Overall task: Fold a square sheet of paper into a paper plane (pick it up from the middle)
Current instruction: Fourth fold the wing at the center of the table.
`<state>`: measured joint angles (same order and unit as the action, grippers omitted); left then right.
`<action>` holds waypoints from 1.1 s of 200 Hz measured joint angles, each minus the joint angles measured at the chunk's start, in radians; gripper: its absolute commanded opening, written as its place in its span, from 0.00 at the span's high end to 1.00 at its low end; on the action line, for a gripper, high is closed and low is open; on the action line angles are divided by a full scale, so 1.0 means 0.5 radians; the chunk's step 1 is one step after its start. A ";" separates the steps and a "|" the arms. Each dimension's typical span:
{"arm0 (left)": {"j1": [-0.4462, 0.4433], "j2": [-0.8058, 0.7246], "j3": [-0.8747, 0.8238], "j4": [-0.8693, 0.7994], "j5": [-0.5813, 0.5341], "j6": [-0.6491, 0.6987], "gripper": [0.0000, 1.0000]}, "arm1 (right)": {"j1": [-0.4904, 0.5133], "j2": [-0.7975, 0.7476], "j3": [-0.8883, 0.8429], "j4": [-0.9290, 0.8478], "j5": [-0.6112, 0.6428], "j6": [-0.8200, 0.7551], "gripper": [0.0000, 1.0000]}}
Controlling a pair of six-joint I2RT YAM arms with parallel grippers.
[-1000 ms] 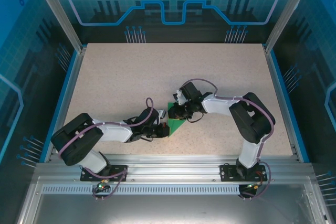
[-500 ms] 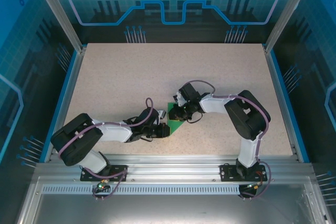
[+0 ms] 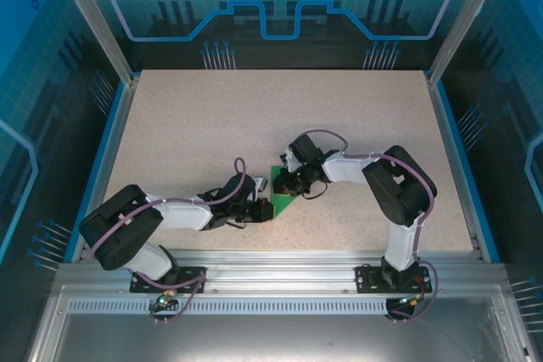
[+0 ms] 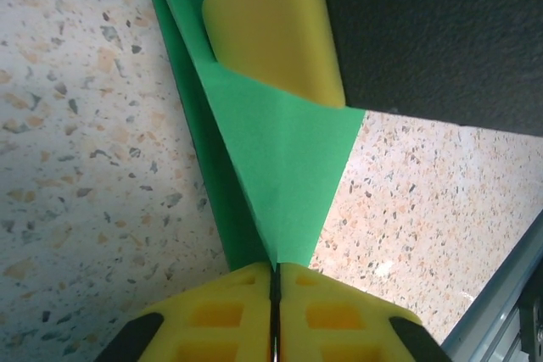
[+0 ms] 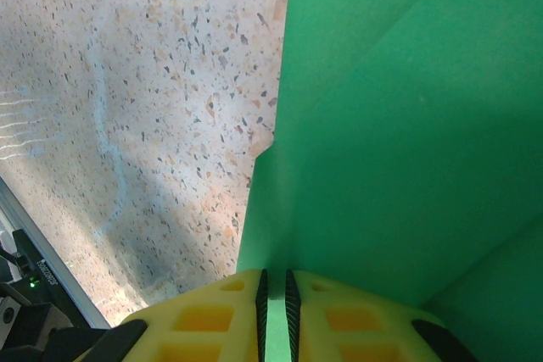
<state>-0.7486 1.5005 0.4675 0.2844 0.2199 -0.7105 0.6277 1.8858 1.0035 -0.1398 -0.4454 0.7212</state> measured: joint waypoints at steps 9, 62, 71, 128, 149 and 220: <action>0.000 -0.001 -0.019 0.008 0.019 -0.011 0.82 | 0.000 0.000 0.000 0.000 0.001 0.000 0.83; 0.000 -0.472 -0.238 -0.113 -0.074 -0.142 0.73 | 0.000 -0.001 -0.018 0.021 0.007 0.000 0.83; 0.000 -0.601 -0.249 -0.179 -0.135 -0.161 0.73 | 0.000 0.000 -0.018 0.022 0.007 0.000 0.83; 0.011 -0.959 -0.245 -0.401 -0.327 -0.257 0.74 | 0.000 -0.001 -0.031 0.044 0.007 0.000 0.83; 0.013 -0.871 -0.220 -0.400 -0.311 -0.266 0.80 | 0.000 -0.001 -0.031 0.046 0.007 0.001 0.83; 0.013 -0.353 -0.056 -0.101 -0.079 -0.365 0.85 | 0.000 -0.001 -0.046 0.074 0.006 0.008 0.84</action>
<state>-0.7422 1.3239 0.4393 0.2337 0.1802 -0.8928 0.6277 1.8854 0.9806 -0.1028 -0.4423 0.7254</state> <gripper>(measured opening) 0.153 0.166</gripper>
